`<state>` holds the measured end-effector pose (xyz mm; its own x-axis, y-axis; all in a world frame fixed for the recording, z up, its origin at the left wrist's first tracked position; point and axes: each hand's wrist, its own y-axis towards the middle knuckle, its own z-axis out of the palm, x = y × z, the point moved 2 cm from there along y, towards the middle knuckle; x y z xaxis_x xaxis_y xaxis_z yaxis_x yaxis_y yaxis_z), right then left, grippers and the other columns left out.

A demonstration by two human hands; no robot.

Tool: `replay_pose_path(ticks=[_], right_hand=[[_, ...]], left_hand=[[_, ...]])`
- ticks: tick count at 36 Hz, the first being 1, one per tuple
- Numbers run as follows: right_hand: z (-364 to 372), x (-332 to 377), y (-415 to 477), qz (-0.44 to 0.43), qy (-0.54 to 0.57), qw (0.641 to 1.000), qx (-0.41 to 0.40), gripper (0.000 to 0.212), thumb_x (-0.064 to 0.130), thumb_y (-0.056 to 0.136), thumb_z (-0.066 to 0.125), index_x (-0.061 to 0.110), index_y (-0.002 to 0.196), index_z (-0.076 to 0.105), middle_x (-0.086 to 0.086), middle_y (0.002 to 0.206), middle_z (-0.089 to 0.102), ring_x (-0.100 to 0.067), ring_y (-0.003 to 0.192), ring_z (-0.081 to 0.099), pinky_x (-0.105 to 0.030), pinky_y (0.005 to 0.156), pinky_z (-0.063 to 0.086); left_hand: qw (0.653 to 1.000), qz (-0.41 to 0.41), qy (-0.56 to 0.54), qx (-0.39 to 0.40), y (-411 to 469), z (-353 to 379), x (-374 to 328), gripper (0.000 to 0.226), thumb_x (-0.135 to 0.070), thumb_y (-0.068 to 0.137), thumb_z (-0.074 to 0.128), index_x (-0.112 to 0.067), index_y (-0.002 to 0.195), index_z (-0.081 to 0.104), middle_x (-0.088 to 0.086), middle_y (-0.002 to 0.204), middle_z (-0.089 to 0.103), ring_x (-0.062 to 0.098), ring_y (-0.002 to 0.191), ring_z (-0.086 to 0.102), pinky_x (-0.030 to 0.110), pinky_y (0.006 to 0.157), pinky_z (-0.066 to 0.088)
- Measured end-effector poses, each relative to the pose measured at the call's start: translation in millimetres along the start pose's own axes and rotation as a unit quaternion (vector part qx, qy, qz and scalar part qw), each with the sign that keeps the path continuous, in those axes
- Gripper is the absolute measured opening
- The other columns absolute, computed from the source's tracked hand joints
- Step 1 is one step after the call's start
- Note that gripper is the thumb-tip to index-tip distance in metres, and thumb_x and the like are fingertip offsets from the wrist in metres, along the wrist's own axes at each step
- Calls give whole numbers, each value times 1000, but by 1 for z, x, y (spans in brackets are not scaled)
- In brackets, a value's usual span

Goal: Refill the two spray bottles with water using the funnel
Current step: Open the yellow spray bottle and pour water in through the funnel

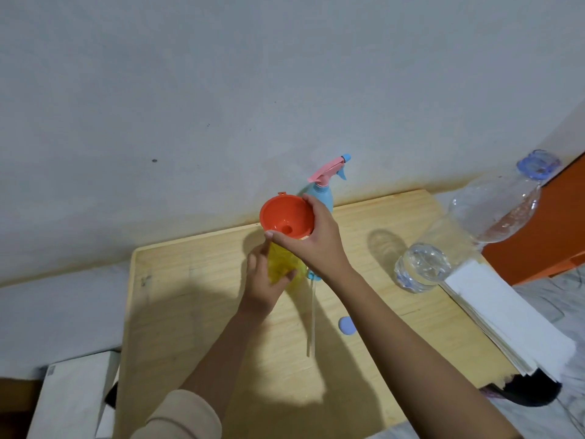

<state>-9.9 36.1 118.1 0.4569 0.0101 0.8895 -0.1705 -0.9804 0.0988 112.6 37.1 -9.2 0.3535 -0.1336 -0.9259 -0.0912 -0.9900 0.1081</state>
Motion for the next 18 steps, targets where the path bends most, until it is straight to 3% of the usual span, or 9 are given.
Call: replay_pose_path(ticks=[6, 9, 11, 13, 15, 18], right_hand=[[-5, -1, 1, -3, 5, 999, 49, 99, 63, 55, 76, 18, 134, 37, -1, 131, 48, -19, 120, 49, -44, 97, 47], [-16, -3, -1, -11, 24, 998, 60, 98, 64, 57, 75, 14, 133, 38, -5, 132, 48, -20, 124, 47, -45, 101, 44], [-28, -6, -5, -24, 26, 997, 67, 91, 50, 68, 77, 12, 139, 35, -3, 140, 42, -14, 129, 40, -26, 105, 37], [-45, -13, -12, -53, 4, 996, 69, 77, 36, 78, 74, 11, 140, 35, -2, 140, 40, -9, 125, 38, -2, 89, 29], [-63, -24, -23, -92, -37, 993, 62, 62, 27, 83, 70, 8, 134, 41, -6, 133, 45, -9, 117, 42, 2, 81, 25], [-93, -47, -43, -125, -65, 989, 51, 45, 14, 85, 65, 4, 125, 50, -9, 124, 52, -2, 103, 47, 7, 80, 24]], left_hand=[[998, -14, 60, -24, -2, 0, -10, 93, -55, 67, 62, -15, 145, 31, -4, 126, 36, 19, 124, 43, 25, 103, 31], [995, -16, 72, -59, -8, 1, -25, 96, -55, 65, 61, -10, 145, 32, 10, 133, 42, 20, 126, 43, 24, 103, 31], [992, -18, 81, -91, -17, 4, -31, 94, -55, 67, 60, -5, 142, 35, 17, 134, 44, 26, 127, 43, 31, 107, 33], [988, -25, 79, -130, -30, 9, -35, 88, -52, 69, 60, -1, 138, 40, 19, 131, 46, 31, 125, 46, 44, 108, 37], [982, -35, 62, -176, -46, 18, -41, 80, -48, 71, 61, 2, 131, 46, 19, 125, 50, 34, 120, 49, 53, 103, 41], [974, -31, 43, -220, -69, 38, -64, 67, -44, 74, 59, 0, 124, 51, 10, 115, 52, 29, 113, 51, 53, 97, 45]])
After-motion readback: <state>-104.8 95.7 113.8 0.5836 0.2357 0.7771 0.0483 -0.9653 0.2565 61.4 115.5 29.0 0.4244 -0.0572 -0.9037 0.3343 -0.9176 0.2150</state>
